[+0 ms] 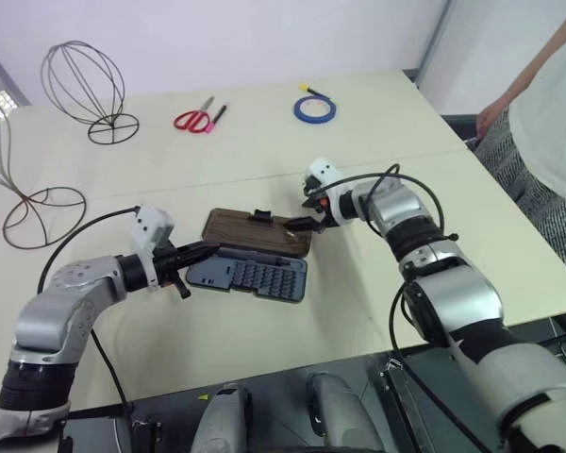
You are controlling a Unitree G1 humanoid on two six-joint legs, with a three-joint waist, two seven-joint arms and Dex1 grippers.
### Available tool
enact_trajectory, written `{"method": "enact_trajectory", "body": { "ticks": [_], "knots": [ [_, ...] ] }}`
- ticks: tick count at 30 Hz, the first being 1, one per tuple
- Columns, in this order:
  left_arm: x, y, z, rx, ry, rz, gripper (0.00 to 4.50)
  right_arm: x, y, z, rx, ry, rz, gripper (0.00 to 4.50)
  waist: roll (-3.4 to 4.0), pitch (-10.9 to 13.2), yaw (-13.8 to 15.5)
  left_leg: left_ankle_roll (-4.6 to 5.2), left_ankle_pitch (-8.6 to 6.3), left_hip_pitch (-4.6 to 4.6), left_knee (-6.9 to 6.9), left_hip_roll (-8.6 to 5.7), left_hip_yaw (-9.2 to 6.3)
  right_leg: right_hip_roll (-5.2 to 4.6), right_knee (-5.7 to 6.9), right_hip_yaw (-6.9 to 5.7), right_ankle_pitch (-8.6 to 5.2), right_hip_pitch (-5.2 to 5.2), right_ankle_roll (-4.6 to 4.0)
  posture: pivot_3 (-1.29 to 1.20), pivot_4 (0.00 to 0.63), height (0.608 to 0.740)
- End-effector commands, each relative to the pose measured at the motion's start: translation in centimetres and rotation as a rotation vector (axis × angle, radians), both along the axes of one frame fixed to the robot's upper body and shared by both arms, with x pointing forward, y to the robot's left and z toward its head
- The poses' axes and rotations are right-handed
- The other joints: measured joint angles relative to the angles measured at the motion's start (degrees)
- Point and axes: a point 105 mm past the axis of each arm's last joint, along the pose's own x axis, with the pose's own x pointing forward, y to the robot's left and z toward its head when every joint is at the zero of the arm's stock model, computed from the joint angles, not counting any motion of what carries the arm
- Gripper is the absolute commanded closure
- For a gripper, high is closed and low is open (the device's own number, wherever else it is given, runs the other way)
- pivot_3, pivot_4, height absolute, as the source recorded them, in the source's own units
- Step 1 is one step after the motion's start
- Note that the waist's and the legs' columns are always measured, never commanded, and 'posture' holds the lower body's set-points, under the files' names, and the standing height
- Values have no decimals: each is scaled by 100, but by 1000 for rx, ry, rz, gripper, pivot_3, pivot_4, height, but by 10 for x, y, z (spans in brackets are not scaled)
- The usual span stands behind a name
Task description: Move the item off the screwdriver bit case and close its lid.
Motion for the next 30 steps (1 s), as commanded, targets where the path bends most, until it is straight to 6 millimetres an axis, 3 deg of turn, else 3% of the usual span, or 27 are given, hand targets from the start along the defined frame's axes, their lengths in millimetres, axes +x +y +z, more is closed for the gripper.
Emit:
{"method": "enact_trajectory", "body": {
  "ticks": [1,7,12,17,20,27,30],
  "knots": [
    [0,-2,11,6,-57,-4,4500,0,6,7,43,-15,2,37,0,0,-10,0,0,0,0,0,0,0,0,0,0,0,0,0,150,740],
    [3,-3,13,5,-64,-1,4500,-4,6,-7,23,-25,-4,37,-1,0,-46,0,0,0,0,0,0,0,0,0,0,0,0,0,150,740],
    [5,-3,15,6,-75,5,4500,-11,5,-25,-114,-158,62,37,-2,-4,-51,0,0,0,0,0,-1,0,0,0,0,1,0,0,150,740],
    [5,-3,14,10,-80,10,4500,-19,6,-35,-132,-190,97,37,-3,-6,-57,0,0,4,0,1,-1,2,3,0,0,2,0,0,150,740],
    [6,-4,14,11,-82,11,4500,-20,3,-39,-135,-184,91,908,-3,-6,-54,0,0,8,1,1,-2,1,3,0,0,8,0,0,150,740],
    [8,-3,15,14,-91,18,4500,-20,-3,-44,-141,-159,78,4456,-10,-10,-45,1,-1,38,0,0,-6,1,-3,-3,-1,43,0,0,150,740],
    [9,-3,16,14,-98,21,4500,-20,-5,-47,-150,-151,77,4456,-9,-9,-51,2,-1,79,-9,1,-5,3,-8,-4,-1,79,-1,0,150,740]
  ]
}}
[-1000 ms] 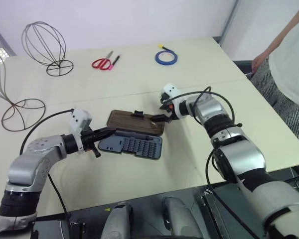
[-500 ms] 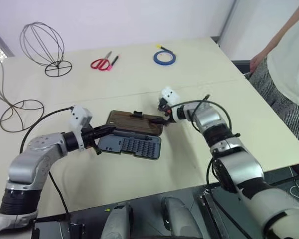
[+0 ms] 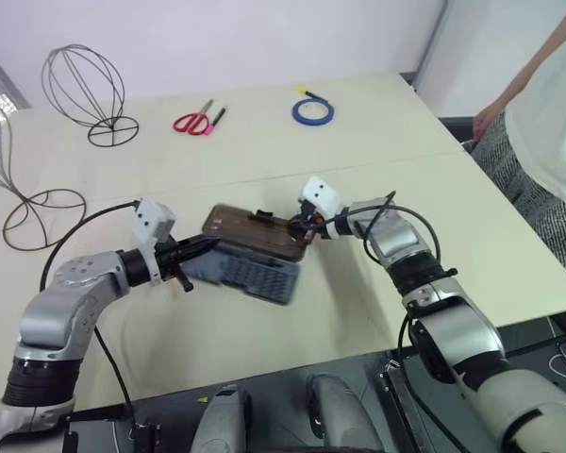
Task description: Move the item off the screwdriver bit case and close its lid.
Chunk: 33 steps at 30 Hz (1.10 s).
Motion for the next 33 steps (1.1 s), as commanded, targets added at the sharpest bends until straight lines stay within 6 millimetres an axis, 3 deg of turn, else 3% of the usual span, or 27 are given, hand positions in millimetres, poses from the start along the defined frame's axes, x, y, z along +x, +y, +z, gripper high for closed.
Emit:
{"method": "enact_trajectory", "body": {
  "ticks": [1,12,18,26,33],
  "knots": [
    [2,-2,10,10,-53,-6,4500,-3,-13,-24,-62,69,-35,4456,-1,0,0,0,0,10,0,0,-2,1,0,-1,-1,9,-1,0,150,740],
    [6,0,14,7,-75,13,4500,1,-12,-15,-132,-82,35,4456,-1,-1,-1,0,0,14,1,0,-2,1,-1,-1,-1,16,0,0,150,740],
    [8,3,17,4,-84,24,4500,-9,-5,-6,-154,-156,168,4456,0,0,21,0,0,11,1,0,-4,0,-3,-2,-1,15,0,0,150,740],
    [11,6,20,4,-95,32,4500,-30,4,17,-196,-369,424,4456,1,6,7,4,-3,2,-3,0,0,-3,-15,-1,-2,9,3,0,150,740],
    [24,15,29,-34,-137,114,4500,-28,19,50,-216,-640,478,4456,0,8,12,4,-3,2,-5,0,0,-3,-14,-1,-2,8,3,0,150,740]
  ]
}}
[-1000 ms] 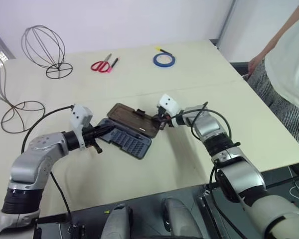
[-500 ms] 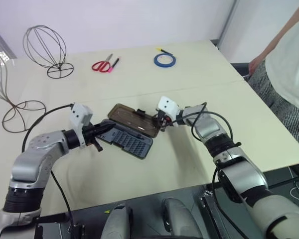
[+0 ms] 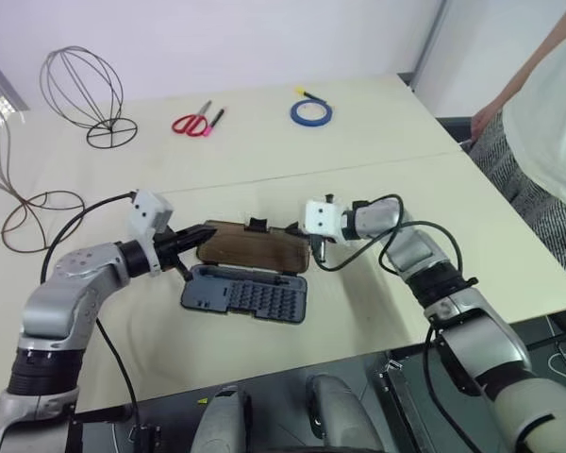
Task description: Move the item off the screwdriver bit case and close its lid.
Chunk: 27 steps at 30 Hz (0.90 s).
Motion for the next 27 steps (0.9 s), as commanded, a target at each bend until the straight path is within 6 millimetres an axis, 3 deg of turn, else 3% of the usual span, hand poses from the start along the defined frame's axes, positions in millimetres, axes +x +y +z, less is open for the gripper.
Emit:
{"method": "enact_trajectory", "body": {
  "ticks": [1,10,13,19,27],
  "knots": [
    [14,14,23,-30,-100,94,4500,-1,16,28,26,-167,69,4456,-2,1,5,0,0,0,0,0,-1,0,0,0,0,0,0,0,150,740],
    [45,54,69,-249,-194,344,4500,-3,27,45,54,-354,104,4456,-4,3,1,-1,0,-1,1,0,-1,0,4,0,1,-3,0,0,150,740],
    [51,66,74,-274,-196,396,4500,-4,31,52,75,-411,110,4456,-4,3,-4,-1,1,-1,1,-1,-1,0,4,0,1,-4,0,0,150,740],
    [57,77,41,-203,-119,416,4500,-9,37,64,111,-482,127,4456,-4,3,0,-1,1,-2,1,-1,0,-1,4,0,1,-4,0,0,150,740],
    [49,59,-17,-97,31,261,4500,-12,38,65,108,-490,139,4456,-4,3,6,-2,1,-4,0,-1,0,-1,4,0,1,-5,0,0,150,740]
  ]
}}
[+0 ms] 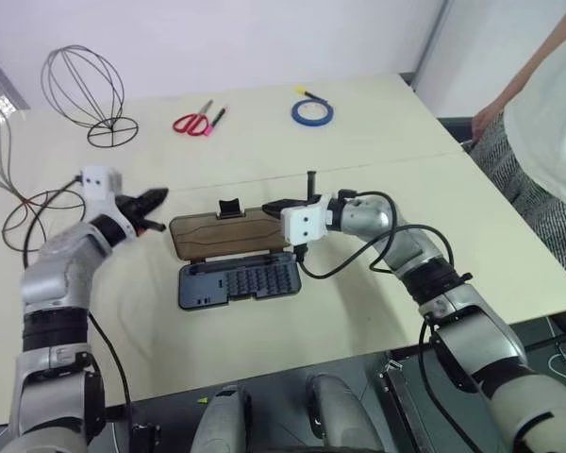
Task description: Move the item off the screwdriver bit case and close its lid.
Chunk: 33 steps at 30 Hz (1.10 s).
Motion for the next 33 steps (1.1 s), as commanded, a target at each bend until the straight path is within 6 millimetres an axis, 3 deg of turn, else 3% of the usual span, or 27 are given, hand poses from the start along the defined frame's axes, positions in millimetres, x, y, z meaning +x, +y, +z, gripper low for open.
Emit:
{"method": "enact_trajectory", "body": {
  "ticks": [1,8,23,27,33],
  "knots": [
    [-3,-9,-1,31,-12,-85,4500,-5,8,28,54,-87,39,4456,0,0,7,0,0,-1,0,0,0,0,0,-1,0,0,0,0,150,740],
    [-8,-23,-4,26,-6,-182,4500,-6,7,28,46,-87,39,4456,0,0,4,0,0,0,0,1,-1,0,0,0,0,0,0,0,150,740],
    [-10,-32,1,25,-21,-223,4500,-2,4,13,-19,-31,14,4456,0,0,39,0,0,-1,1,0,0,-2,0,0,0,0,0,0,150,740],
    [-9,-33,2,26,-27,-227,4500,0,-1,15,-26,-6,-9,3109,0,0,63,0,0,-1,2,0,0,-2,0,0,0,0,0,0,150,740],
    [-8,-35,3,27,-33,-234,4500,3,-7,20,-24,15,-35,18,0,0,119,0,0,-1,2,0,1,-2,0,0,0,-1,0,0,150,740]
  ]
}}
